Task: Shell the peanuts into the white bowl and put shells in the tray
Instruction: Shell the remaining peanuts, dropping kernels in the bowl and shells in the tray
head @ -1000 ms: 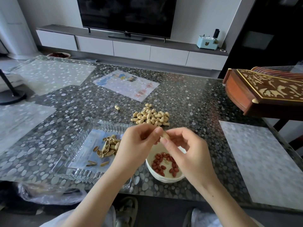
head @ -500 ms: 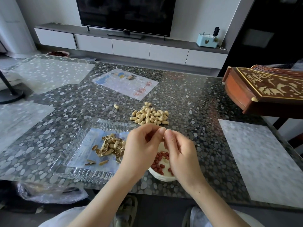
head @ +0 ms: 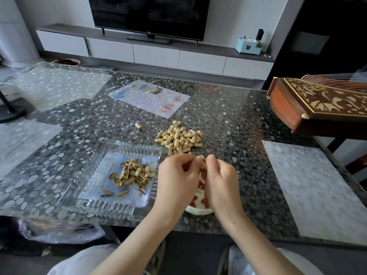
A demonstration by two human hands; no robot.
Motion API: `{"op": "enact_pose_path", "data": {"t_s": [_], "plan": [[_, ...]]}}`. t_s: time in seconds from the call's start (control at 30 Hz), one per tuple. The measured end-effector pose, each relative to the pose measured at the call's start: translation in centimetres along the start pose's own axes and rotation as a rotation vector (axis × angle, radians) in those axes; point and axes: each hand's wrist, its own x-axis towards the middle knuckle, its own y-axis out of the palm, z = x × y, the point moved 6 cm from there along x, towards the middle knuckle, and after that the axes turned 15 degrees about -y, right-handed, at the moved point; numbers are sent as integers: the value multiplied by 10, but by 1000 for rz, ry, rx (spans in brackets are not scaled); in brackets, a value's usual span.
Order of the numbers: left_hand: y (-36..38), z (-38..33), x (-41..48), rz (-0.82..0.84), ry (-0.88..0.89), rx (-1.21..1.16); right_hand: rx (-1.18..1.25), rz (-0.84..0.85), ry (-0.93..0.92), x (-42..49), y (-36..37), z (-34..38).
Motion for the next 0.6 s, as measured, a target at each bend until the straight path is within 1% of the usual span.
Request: {"op": "enact_pose_path", "data": {"t_s": [0.1, 0.2, 0.37, 0.5, 0.57, 0.6], "plan": [[3, 1, -1, -17, -9, 32, 22, 3, 120, 1, 2, -13], [5, 0, -3, -31, -21, 79, 79, 5, 285, 2, 1, -25], [3, 5, 2, 26, -75, 25, 44, 125, 410, 2, -4, -28], [-1, 11, 6, 77, -169, -54, -29, 177, 383, 7, -13, -26], [-6, 13, 10, 95, -189, -54, -101, 226, 328, 11, -17, -25], [-8, 13, 12, 107, -182, -18, -172, 258, 270, 13, -19, -23]]}}
